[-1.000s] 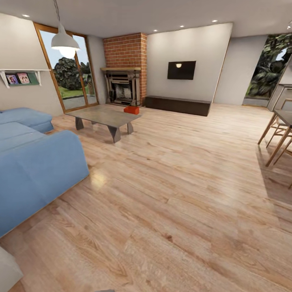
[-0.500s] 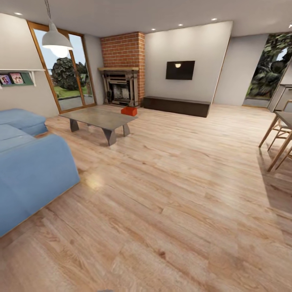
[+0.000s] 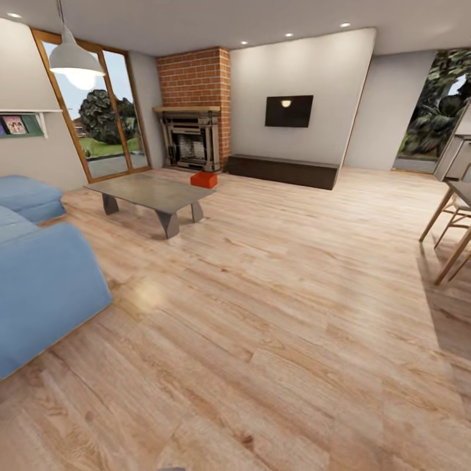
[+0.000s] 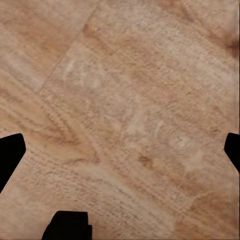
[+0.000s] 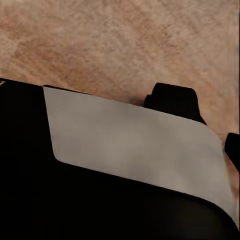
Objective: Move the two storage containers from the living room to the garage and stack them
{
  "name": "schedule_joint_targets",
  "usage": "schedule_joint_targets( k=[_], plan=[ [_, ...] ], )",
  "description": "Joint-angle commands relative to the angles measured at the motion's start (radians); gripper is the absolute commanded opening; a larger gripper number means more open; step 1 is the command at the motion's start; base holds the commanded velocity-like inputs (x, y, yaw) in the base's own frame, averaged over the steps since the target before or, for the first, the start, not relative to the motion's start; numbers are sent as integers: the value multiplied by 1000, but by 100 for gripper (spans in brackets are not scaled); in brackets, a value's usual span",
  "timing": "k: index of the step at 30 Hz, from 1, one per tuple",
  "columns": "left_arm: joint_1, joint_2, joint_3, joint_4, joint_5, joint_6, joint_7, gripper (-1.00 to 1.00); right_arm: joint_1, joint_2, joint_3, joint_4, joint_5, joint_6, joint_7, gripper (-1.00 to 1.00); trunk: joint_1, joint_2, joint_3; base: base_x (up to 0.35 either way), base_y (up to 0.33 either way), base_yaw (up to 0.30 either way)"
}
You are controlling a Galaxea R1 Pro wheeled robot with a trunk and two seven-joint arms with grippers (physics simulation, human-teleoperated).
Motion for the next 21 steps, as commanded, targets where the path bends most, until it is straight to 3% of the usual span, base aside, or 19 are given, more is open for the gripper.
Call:
schedule_joint_targets(
  k=[1,10,14,21],
  plan=[
    [0,0,-1,0,4,-1,4,100,-11,0,5,-2,3,8,3,100,0,0,-1,314,-202,0],
    [0,0,-1,0,4,-1,4,100,-148,4,-2,-3,1,20,5,100,0,0,-1,314,-202,0],
    [0,0,-1,0,4,-1,4,100,-250,6,-4,-52,1,66,-1,100,0,0,-2,314,-202,0],
    [0,0,-2,0,4,-1,4,100,-274,10,-3,-123,0,75,4,100,0,0,-2,314,-202,0]
  ],
)
